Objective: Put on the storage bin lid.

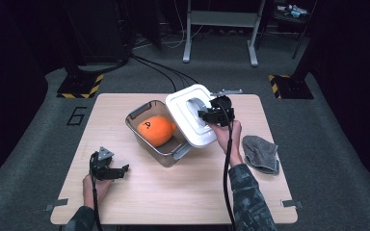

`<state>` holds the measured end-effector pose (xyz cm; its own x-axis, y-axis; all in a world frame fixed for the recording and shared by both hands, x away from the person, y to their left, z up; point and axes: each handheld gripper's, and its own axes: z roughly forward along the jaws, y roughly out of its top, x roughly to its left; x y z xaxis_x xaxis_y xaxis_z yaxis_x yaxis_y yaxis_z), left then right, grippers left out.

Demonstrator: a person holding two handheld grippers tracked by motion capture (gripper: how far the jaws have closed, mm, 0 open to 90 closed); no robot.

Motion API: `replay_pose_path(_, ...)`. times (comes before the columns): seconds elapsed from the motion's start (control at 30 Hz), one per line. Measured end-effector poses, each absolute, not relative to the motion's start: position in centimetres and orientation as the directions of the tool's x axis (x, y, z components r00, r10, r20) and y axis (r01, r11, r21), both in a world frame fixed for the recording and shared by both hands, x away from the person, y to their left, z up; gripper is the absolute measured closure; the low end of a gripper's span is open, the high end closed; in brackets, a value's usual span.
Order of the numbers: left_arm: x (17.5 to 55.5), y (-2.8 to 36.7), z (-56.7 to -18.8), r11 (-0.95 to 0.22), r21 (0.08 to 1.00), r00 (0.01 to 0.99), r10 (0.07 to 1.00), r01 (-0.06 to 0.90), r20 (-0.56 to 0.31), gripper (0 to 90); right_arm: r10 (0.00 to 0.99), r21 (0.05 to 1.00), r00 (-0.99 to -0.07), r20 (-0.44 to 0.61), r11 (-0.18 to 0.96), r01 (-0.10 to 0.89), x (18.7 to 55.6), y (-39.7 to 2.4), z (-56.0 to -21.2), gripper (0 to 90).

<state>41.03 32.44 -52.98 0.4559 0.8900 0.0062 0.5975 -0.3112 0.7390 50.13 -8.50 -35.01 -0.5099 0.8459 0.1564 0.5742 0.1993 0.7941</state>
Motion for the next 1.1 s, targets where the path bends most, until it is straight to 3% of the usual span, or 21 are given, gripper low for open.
replay_pose_path(1.1, 41.0, 32.4, -53.0, -0.31, 0.738, 0.453, 0.891, 0.599, 0.007, 11.9, 0.72, 0.749, -0.67, 0.181, 0.34, 0.568, 51.0, 0.2, -36.9, 66.3)
